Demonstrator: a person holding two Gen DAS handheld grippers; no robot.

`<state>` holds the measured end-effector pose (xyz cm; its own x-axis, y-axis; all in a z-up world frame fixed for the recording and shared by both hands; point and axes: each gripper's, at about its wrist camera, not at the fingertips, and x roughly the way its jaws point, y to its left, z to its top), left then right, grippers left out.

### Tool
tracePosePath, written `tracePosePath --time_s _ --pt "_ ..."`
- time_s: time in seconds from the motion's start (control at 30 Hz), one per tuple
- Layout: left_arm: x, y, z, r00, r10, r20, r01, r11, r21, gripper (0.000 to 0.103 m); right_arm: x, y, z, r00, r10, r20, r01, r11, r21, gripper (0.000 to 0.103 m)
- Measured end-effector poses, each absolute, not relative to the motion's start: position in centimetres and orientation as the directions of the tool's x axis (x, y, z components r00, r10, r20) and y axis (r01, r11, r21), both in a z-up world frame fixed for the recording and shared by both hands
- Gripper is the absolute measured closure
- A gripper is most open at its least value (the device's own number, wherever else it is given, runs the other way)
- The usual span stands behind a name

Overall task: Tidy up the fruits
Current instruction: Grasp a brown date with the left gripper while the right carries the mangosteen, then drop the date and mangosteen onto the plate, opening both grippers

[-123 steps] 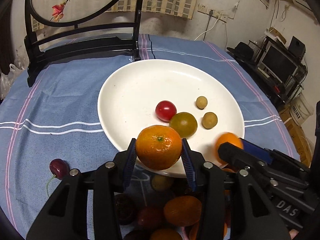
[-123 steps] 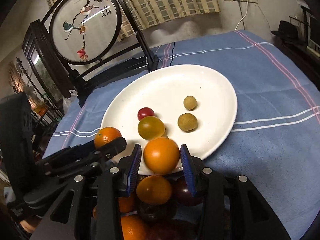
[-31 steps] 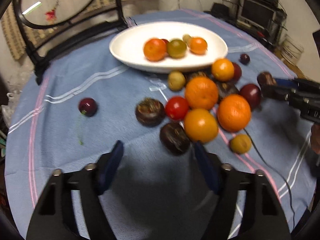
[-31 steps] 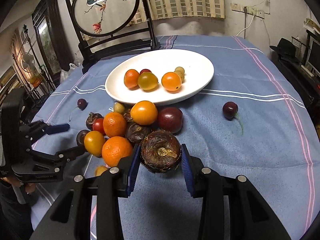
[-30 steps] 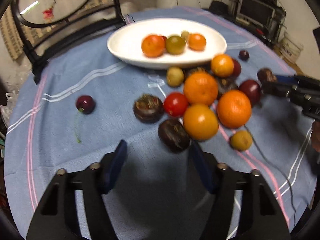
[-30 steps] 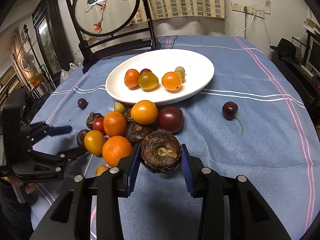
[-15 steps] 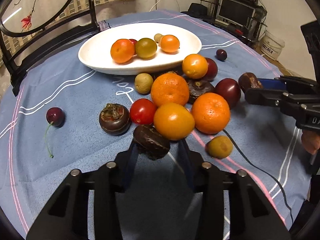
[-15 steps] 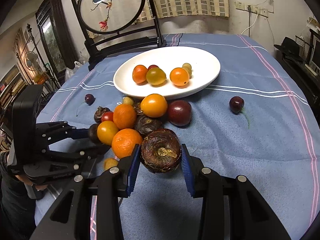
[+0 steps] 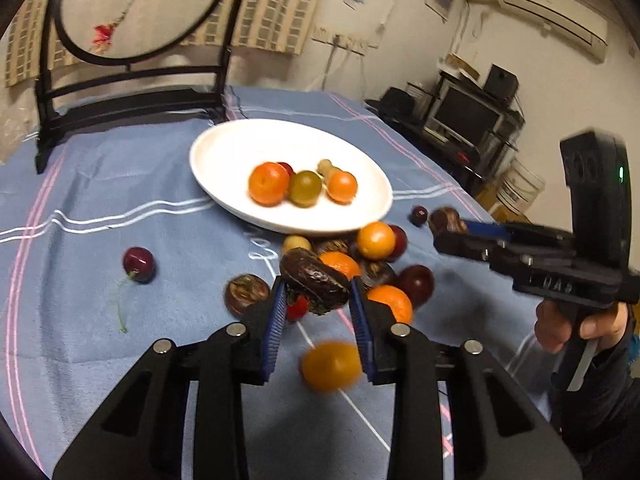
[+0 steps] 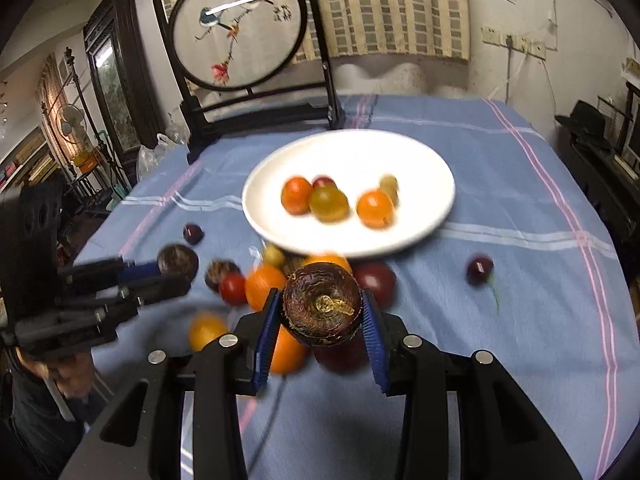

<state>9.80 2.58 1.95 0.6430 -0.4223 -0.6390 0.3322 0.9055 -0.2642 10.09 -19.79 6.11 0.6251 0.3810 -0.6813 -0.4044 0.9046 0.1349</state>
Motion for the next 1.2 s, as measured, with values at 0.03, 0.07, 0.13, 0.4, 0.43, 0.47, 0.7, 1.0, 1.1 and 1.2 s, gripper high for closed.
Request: tracePosePath --time_s 0.03,0.07,0.13,0.4,0.43,0.47,0.7,1.0,1.1,1.2 --pt "9.9 2.8 1.9 0.648 -0.420 -0.636 0.323 0.907 -0.271 0.072 10.6 -19.4 6.5 0.628 0.384 -0.677 -0.405 0.904 0.137 0.063" --pt "10.0 3.2 2.0 0.655 -0.416 -0.630 0.309 0.909 -0.279 0.072 11.1 -19.0 6.8 0.632 0.386 -0.672 -0.405 0.904 0.138 0.063" --pt "10.1 3.6 2.2 0.669 -0.405 -0.624 0.287 0.914 -0.286 0.072 12.2 -18.2 7.0 0.630 0.389 -0.672 -0.400 0.904 0.148 0.063" --pt "10.3 3.8 2.0 0.672 -0.375 -0.638 0.264 0.927 -0.267 0.072 13.2 -17.2 6.6 0.635 0.371 -0.677 -0.399 0.909 0.123 0.063" --pt "10.3 3.7 1.9 0.671 -0.371 -0.642 0.264 0.929 -0.261 0.072 13.6 -17.3 6.5 0.646 0.354 -0.676 -0.383 0.917 0.114 0.063" --pt "10.4 3.6 1.7 0.670 -0.366 -0.646 0.263 0.930 -0.255 0.072 14.0 -17.4 6.5 0.653 0.343 -0.675 -0.373 0.922 0.107 0.063" --pt "10.8 3.1 0.9 0.664 -0.347 -0.662 0.259 0.938 -0.232 0.072 18.2 -19.0 3.0 0.600 0.332 -0.728 -0.289 0.938 0.190 0.061" --pt "13.2 0.4 2.3 0.645 -0.336 -0.686 0.260 0.941 -0.217 0.072 18.4 -23.0 2.6 0.590 0.424 -0.687 -0.176 0.898 0.403 0.037" --pt "15.9 -0.6 2.8 0.643 -0.287 -0.710 0.233 0.956 -0.176 0.072 18.4 -23.3 2.3 0.572 0.434 -0.696 -0.151 0.890 0.431 0.035" --pt "19.0 -1.0 2.1 0.620 -0.277 -0.734 0.201 0.960 -0.193 0.072 18.2 -23.5 2.3 0.575 0.432 -0.694 -0.142 0.889 0.436 0.034"
